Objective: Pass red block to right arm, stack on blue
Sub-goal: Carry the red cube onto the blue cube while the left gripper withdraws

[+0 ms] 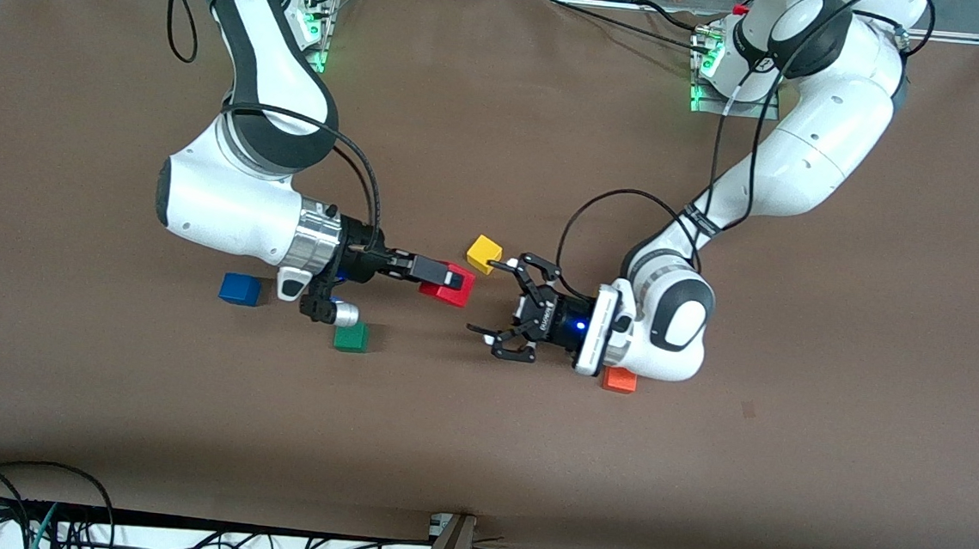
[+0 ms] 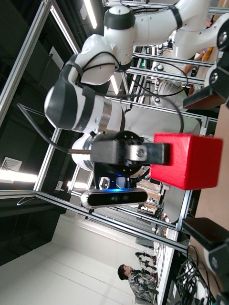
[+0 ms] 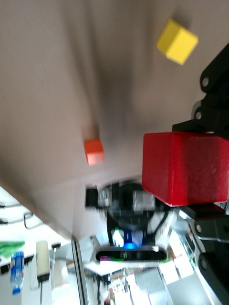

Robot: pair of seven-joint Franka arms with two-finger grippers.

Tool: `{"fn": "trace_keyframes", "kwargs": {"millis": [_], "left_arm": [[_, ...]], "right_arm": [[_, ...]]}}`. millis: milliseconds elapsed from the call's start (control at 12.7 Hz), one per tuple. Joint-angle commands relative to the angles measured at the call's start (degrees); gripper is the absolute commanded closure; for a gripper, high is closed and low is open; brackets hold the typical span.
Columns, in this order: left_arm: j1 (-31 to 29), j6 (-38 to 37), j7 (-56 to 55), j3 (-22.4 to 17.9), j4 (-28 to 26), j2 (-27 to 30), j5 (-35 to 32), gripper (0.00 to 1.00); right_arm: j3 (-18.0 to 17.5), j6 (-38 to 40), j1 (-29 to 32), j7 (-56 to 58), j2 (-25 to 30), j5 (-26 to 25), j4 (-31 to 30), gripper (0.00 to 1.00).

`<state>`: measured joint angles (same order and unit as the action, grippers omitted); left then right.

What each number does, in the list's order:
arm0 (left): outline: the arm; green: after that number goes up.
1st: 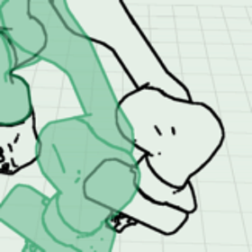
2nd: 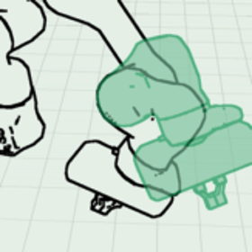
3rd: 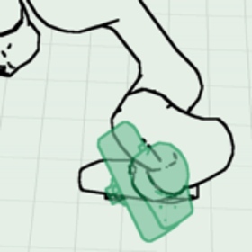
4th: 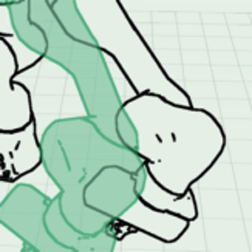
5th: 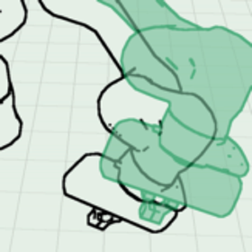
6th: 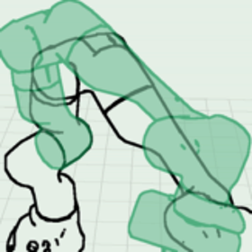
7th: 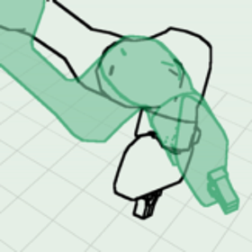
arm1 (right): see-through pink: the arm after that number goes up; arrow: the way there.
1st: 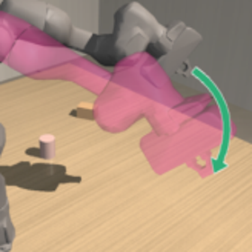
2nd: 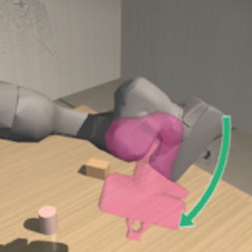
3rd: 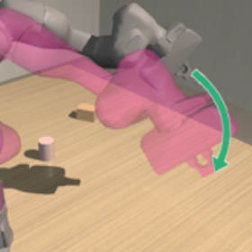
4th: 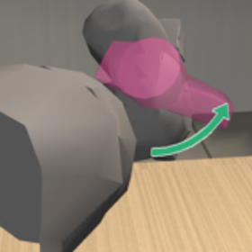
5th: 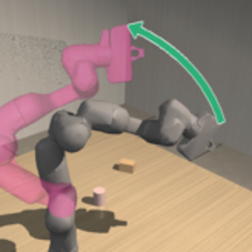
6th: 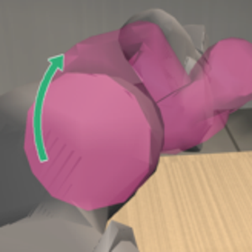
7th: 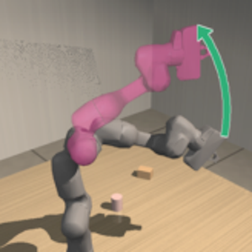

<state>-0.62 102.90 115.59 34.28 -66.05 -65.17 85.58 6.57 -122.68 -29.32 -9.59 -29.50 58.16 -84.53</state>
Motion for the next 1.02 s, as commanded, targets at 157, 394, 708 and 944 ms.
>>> {"fn": "trace_keyframes", "kwargs": {"millis": [157, 394, 708, 944], "left_arm": [[-11.2, -8.7, -0.1, -0.9, -1.5, 1.3, -11.8, 0.0], [-19.0, -15.2, -9.1, -0.7, 1.7, 3.6, -26.6, 0.0], [-26.6, -24.7, -12.2, -1.8, 6.4, 3.8, -35.0, 0.0], [-30.0, -29.2, -12.3, -2.4, 6.4, 5.9, -47.7, 0.0]], "right_arm": [[7.1, 8.9, 1.0, 7.0, 1.5, -14.3, -0.2, 0.96], [12.8, 15.5, 1.6, 18.9, 0.9, -20.0, -0.4, 0.96], [13.6, 17.6, 3.1, 23.6, -1.4, -40.3, -1.6, 0.96], [14.6, 17.6, 3.7, 23.2, -4.5, -45.7, -2.2, 0.95]]}}
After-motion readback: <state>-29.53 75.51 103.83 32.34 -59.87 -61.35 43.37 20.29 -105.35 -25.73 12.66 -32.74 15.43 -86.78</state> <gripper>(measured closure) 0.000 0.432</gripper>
